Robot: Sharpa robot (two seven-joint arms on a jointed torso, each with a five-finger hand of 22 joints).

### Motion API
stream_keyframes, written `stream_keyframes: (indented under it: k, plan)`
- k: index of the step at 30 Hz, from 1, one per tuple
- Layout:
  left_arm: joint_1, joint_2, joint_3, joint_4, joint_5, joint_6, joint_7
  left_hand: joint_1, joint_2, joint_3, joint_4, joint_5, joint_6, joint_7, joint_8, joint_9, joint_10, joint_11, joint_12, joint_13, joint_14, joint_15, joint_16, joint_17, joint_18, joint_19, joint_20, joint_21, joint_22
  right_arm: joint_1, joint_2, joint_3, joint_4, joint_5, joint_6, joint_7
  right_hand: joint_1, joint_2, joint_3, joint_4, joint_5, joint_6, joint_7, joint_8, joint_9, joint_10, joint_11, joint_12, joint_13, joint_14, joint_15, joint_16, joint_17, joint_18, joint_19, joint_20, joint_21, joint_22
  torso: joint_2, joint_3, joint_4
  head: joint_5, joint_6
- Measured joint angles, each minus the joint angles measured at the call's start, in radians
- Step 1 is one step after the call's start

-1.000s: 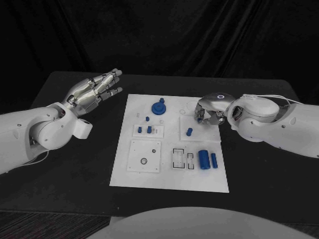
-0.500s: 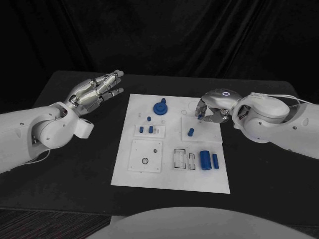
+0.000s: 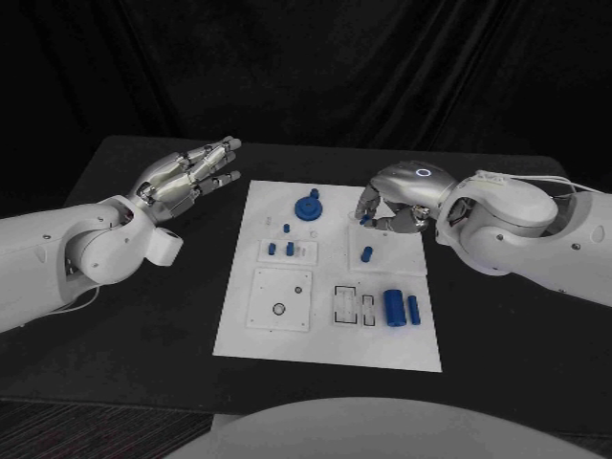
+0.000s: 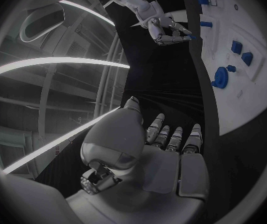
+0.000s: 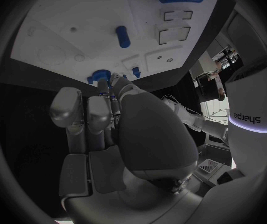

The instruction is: Assemble the parts on the task board

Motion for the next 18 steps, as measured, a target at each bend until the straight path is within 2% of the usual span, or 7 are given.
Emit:
stream_keyframes:
  k: [5, 12, 14, 15, 18]
  plan:
    - [-0.002, 0.004, 0.000, -0.002, 0.000, 0.003, -0.004, 0.000, 0.000, 0.000, 0.000, 0.000, 0.000, 0.000, 0.000, 0.000, 0.000, 0.000, 0.000, 0.000, 0.000, 0.000, 0.000, 0.000, 0.000, 0.000, 0.000, 0.000, 0.000, -0.018, 0.055, 0.000, 0.017, 0.000, 0.015, 0.001, 0.004, -0.004, 0.000, 0.000, 0.000, -0.004, 0.004, -0.006, -0.002, 0.000, 0.000, -0.008, -0.001, 0.003, 0.003, 0.000, -0.001, 0.000, 0.000, 0.000, 0.000, 0.000, 0.000, 0.0000, -0.0003, 0.009, 0.000]
    - [-0.002, 0.011, 0.000, -0.004, 0.000, 0.004, -0.006, 0.000, 0.000, 0.000, 0.000, 0.000, 0.000, 0.000, 0.004, 0.000, 0.003, 0.003, 0.000, 0.000, 0.000, 0.000, 0.000, 0.000, 0.000, 0.000, 0.000, 0.000, -0.018, -0.054, 0.148, 0.000, 0.007, 0.000, 0.039, 0.004, 0.005, -0.005, 0.000, 0.000, 0.000, -0.007, 0.007, -0.012, -0.006, -0.004, 0.004, -0.012, -0.001, 0.003, 0.003, -0.006, -0.004, 0.000, 0.000, 0.000, 0.000, 0.001, 0.001, 0.0012, -0.0005, 0.021, 0.000]
    - [-0.002, 0.015, 0.000, -0.004, 0.000, 0.004, -0.006, 0.000, 0.000, 0.000, 0.000, 0.000, 0.000, 0.000, 0.004, 0.000, 0.003, 0.003, 0.000, 0.000, -0.002, -0.003, 0.000, 0.000, 0.000, -0.009, -0.009, 0.000, -0.033, -0.065, 0.173, 0.000, -0.002, 0.000, 0.046, 0.004, 0.005, -0.005, 0.000, 0.000, 0.000, -0.007, 0.007, -0.012, -0.006, -0.004, 0.004, -0.012, -0.001, 0.003, 0.003, -0.006, -0.004, 0.000, 0.000, 0.000, 0.000, 0.001, 0.001, 0.0015, -0.0005, 0.025, 0.000]
    - [-0.002, 0.016, 0.000, -0.004, 0.000, 0.004, -0.006, 0.000, 0.000, -0.003, 0.003, -0.001, 0.000, 0.000, 0.004, 0.000, 0.003, 0.003, 0.000, 0.000, 0.000, -0.012, 0.000, 0.000, 0.000, -0.015, -0.015, -0.002, -0.043, -0.069, 0.182, 0.000, -0.006, 0.000, 0.049, 0.005, 0.005, -0.005, 0.000, 0.000, 0.000, -0.007, 0.007, -0.012, -0.006, -0.004, 0.004, -0.012, -0.001, 0.003, 0.003, -0.006, -0.004, 0.000, 0.000, 0.000, 0.000, 0.001, 0.001, 0.0016, -0.0007, 0.027, 0.000]
    - [-0.003, 0.020, 0.000, -0.004, 0.000, 0.004, -0.005, 0.000, 0.000, -0.007, 0.007, -0.008, -0.002, 0.002, 0.004, 0.000, 0.003, 0.003, 0.000, 0.000, -0.001, -0.021, 0.000, 0.000, 0.000, -0.022, -0.040, -0.008, -0.067, -0.081, 0.207, 0.000, -0.016, 0.000, 0.059, 0.005, 0.009, -0.009, 0.000, 0.000, 0.000, -0.009, 0.005, -0.013, -0.007, -0.004, 0.004, -0.018, -0.001, 0.003, 0.003, -0.006, -0.005, 0.000, 0.000, 0.000, -0.008, 0.001, 0.001, 0.0016, -0.0009, 0.031, 0.000]
